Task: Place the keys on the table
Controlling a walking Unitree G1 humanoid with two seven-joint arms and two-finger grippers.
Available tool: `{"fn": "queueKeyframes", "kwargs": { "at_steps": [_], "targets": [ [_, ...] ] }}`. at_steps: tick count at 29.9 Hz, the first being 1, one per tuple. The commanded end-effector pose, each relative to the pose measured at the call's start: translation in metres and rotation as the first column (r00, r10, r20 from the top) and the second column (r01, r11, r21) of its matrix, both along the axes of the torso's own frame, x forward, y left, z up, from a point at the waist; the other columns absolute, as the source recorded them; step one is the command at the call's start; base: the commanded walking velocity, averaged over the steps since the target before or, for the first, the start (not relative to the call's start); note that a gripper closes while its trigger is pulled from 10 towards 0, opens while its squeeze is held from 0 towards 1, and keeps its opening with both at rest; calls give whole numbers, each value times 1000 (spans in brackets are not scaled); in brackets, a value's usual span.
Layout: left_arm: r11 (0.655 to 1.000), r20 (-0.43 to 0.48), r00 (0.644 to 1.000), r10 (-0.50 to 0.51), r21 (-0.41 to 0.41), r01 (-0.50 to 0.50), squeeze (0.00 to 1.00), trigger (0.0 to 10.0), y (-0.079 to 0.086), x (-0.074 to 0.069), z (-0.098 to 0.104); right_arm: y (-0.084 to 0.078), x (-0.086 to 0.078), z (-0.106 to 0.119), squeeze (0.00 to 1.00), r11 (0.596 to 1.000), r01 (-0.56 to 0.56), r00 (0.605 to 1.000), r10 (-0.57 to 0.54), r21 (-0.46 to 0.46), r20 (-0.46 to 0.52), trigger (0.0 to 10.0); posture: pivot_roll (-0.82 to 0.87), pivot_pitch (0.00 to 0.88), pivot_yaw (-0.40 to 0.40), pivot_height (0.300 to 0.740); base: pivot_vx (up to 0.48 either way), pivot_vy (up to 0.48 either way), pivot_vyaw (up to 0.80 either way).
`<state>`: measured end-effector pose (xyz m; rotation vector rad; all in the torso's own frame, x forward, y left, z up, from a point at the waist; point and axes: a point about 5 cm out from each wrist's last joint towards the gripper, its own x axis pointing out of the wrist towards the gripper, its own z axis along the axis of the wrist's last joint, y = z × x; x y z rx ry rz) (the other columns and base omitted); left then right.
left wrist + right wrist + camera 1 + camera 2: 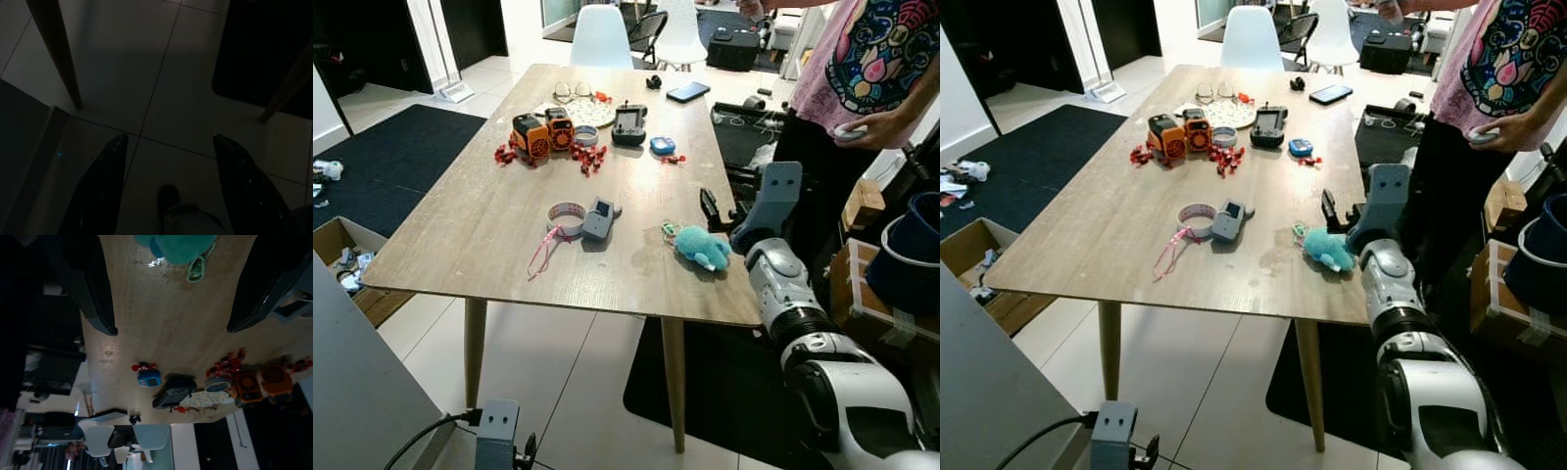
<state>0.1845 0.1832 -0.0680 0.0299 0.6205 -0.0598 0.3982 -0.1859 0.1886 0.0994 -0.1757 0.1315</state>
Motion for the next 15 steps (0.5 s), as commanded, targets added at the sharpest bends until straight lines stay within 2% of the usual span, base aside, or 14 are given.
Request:
{"fn": "queueKeyframes", "kwargs": {
  "at_steps": [1,3,5,12,15],
  "targets": [
    [1000,-31,1000,5,15,-4,0,10000,7,-7,-4,-5,0,0,0,1000,12,1000,-12,1,-14,10000,71,49,-25,740,0,0,0],
    [1000,-32,999,5,15,-4,0,10000,7,-8,-4,-10,-1,-6,0,999,49,998,-50,-10,-47,10000,70,49,-26,740,0,0,0],
    [1000,-32,999,5,15,-4,0,10000,7,-8,-4,-10,-1,-6,0,999,49,998,-50,-10,-47,10000,70,49,-26,740,0,0,0],
    [1000,-33,999,4,11,-3,0,10000,5,-8,-4,-16,-6,-26,0,997,82,989,-83,-9,-126,10000,69,60,-26,740,0,0,0],
    [1000,-24,1000,3,8,-3,0,10000,4,-8,-4,-30,-11,-37,0,981,193,967,-191,-10,-169,10000,68,87,-25,740,0,0,0]
  ]
}}
